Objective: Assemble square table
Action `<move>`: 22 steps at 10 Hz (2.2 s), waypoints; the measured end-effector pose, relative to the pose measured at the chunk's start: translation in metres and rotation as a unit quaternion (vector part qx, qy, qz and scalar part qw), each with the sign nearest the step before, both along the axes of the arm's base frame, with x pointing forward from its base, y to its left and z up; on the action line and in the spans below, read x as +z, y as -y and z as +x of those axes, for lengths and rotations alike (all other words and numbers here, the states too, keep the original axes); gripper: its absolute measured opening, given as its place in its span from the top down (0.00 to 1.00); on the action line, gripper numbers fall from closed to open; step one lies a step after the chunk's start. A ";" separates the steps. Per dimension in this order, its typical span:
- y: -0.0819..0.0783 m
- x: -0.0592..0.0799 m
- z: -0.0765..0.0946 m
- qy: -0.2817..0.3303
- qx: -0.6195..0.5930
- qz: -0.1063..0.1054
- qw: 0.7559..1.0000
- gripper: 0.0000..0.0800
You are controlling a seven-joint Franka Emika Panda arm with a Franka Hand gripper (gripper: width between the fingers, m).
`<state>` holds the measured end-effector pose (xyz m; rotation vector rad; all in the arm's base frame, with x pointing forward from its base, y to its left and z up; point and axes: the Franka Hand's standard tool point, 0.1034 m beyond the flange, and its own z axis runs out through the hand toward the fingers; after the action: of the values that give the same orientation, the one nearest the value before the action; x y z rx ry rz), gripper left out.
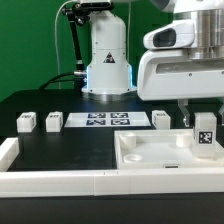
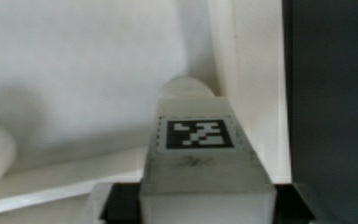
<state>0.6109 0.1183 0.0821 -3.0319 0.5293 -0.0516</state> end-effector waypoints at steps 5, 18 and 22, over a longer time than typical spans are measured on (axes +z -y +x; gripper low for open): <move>-0.001 -0.001 -0.003 -0.024 -0.233 0.001 0.972 0.64; -0.011 0.001 -0.006 -0.029 -0.007 0.001 1.000 0.19; -0.011 -0.001 -0.007 -0.019 0.165 -0.004 0.986 0.19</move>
Offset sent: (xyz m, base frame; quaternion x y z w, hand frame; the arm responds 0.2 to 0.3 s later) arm -0.0028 -0.0005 -0.0037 -0.0558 -0.0142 0.2047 0.9771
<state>0.6038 0.1290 0.0808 -3.0871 0.0247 0.0216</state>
